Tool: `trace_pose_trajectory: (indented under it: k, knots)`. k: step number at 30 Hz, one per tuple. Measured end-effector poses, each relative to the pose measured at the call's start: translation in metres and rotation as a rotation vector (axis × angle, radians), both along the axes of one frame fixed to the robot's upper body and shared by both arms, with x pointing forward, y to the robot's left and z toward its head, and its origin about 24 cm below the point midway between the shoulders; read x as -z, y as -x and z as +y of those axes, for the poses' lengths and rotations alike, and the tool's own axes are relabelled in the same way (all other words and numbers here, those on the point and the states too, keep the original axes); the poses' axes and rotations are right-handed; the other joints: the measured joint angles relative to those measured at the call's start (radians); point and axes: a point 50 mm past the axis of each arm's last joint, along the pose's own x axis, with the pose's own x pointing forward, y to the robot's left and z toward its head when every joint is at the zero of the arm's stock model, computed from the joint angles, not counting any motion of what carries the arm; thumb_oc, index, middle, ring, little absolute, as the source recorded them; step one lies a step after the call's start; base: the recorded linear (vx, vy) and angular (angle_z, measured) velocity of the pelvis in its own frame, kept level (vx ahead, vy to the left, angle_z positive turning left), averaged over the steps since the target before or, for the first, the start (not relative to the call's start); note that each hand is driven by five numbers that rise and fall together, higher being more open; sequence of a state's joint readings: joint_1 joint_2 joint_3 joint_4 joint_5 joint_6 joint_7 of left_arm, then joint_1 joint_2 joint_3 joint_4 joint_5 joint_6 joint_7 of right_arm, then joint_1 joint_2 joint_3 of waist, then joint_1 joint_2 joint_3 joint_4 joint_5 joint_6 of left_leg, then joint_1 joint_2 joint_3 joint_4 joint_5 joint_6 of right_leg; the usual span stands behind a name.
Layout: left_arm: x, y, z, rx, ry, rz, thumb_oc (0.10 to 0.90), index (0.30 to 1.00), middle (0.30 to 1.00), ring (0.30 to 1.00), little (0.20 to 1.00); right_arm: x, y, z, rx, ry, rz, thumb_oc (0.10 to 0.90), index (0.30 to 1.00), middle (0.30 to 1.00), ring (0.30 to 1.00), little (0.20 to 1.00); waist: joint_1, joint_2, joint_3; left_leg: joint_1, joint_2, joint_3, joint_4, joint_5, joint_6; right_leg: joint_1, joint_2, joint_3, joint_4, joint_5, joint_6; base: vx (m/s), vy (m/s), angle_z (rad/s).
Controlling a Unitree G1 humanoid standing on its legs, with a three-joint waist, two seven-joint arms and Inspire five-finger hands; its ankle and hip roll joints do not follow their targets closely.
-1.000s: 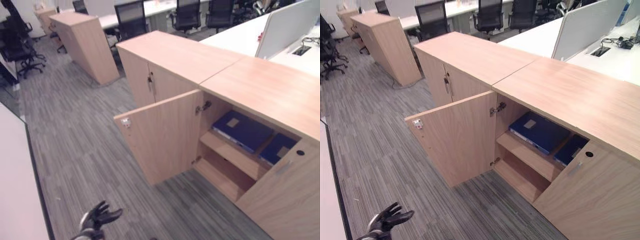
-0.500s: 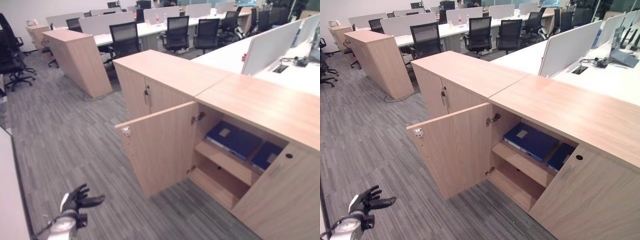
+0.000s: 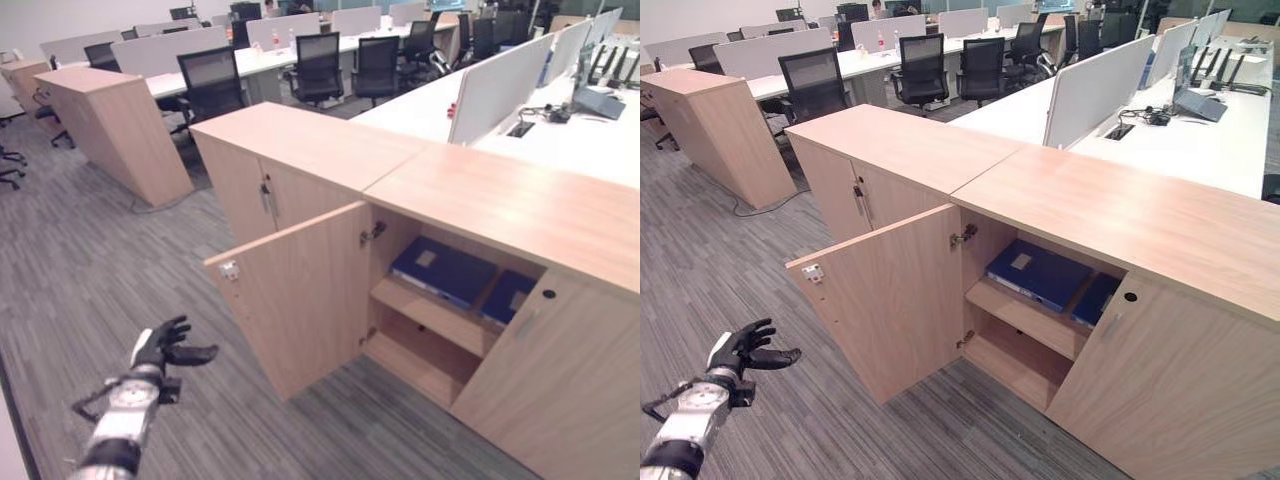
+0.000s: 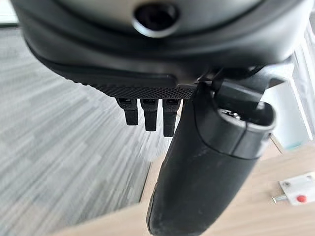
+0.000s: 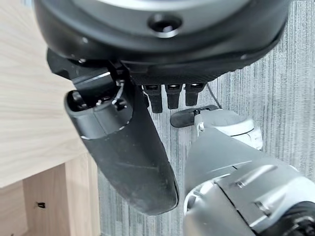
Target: Put the empty folder in the office cabinet
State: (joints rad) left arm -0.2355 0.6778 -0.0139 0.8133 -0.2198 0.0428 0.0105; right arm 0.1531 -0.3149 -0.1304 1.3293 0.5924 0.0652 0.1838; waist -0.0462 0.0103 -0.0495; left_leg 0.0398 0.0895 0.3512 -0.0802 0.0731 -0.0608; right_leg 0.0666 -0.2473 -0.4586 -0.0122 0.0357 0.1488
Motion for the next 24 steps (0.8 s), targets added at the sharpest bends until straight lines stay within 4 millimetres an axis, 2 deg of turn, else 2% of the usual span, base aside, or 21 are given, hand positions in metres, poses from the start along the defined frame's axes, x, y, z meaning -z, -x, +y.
trace_pose_trajectory:
  k: [2, 5, 9, 11, 17, 18, 23, 24]
  knots:
    - [-0.015, -0.012, 0.003, 0.007, -0.023, -0.044, 0.8, 0.9, 0.9, 0.9, 0.9, 0.0, 0.0, 0.0, 0.0, 0.001, -0.002, 0.8, 0.9, 0.9, 0.9, 0.9, -0.004, -0.007, 0.0, -0.001, -0.001, 0.004, 0.0, 0.0, 0.0, -0.002, -0.001, 0.004, -0.003, 0.003, 0.0, -0.02, -0.012, -0.06]
    - [-0.033, -0.032, -0.007, 0.074, -0.055, -0.092, 0.8, 0.9, 0.9, 0.9, 0.9, 0.0, 0.001, 0.001, -0.001, -0.004, -0.002, 0.8, 0.9, 0.9, 0.9, 0.9, -0.003, -0.015, 0.001, -0.001, -0.002, 0.012, 0.0, 0.0, 0.0, -0.006, -0.001, 0.01, -0.004, 0.005, 0.001, -0.01, -0.01, -0.04]
    - [-0.049, -0.055, -0.022, 0.173, -0.13, -0.105, 0.8, 0.9, 0.9, 0.9, 0.9, 0.0, 0.001, 0.001, -0.009, -0.007, -0.003, 0.8, 0.9, 0.9, 0.9, 0.9, -0.015, -0.021, 0.001, -0.001, -0.001, 0.019, 0.0, 0.0, 0.0, -0.008, 0.002, 0.015, -0.009, 0.008, -0.001, -0.01, -0.001, -0.05]
    - [-0.054, -0.063, -0.023, 0.179, -0.146, -0.103, 0.8, 0.9, 0.9, 0.9, 0.9, 0.0, 0.001, 0.002, -0.012, -0.011, -0.006, 0.8, 0.9, 0.9, 0.9, 0.9, -0.035, -0.023, 0.0, -0.001, -0.001, 0.021, 0.0, 0.0, 0.0, -0.008, 0.002, 0.016, -0.01, 0.009, -0.001, 0.0, 0.0, 0.0]
    - [-0.069, -0.075, -0.009, 0.128, -0.197, -0.065, 0.8, 0.9, 0.9, 0.9, 0.9, 0.001, -0.002, 0.003, -0.033, -0.019, -0.005, 0.8, 0.9, 0.9, 0.9, 0.9, -0.061, -0.025, -0.001, -0.004, -0.002, 0.035, 0.0, 0.0, 0.0, -0.021, 0.002, 0.038, -0.016, 0.022, -0.001, 0.0, 0.015, -0.1]
    - [-0.075, -0.08, -0.013, 0.144, -0.2, -0.088, 0.8, 0.9, 0.9, 0.9, 0.9, 0.001, 0.0, 0.004, -0.031, -0.02, 0.002, 0.8, 0.9, 0.9, 0.9, 0.9, -0.07, -0.026, -0.001, -0.003, -0.002, 0.039, 0.0, 0.0, 0.0, -0.023, 0.002, 0.04, -0.018, 0.023, -0.001, -0.01, 0.008, -0.04]
    - [-0.092, -0.092, -0.03, 0.222, -0.198, -0.179, 0.8, 0.9, 0.9, 0.9, 0.9, 0.001, 0.007, 0.004, -0.02, -0.023, 0.025, 0.8, 0.9, 0.9, 0.9, 0.9, -0.062, -0.027, -0.001, -0.003, -0.002, 0.045, 0.0, -0.001, 0.001, -0.024, 0.002, 0.042, -0.018, 0.023, -0.001, 0.0, 0.0, 0.0]
    - [-0.096, -0.095, -0.039, 0.248, -0.194, -0.206, 0.8, 0.9, 0.9, 0.9, 0.9, 0.002, 0.008, 0.005, -0.019, -0.025, 0.028, 0.8, 0.9, 0.9, 0.9, 0.9, -0.059, -0.026, -0.001, -0.003, -0.003, 0.045, 0.0, -0.002, 0.001, -0.024, 0.001, 0.042, -0.018, 0.024, 0.0, 0.0, 0.0, 0.0]
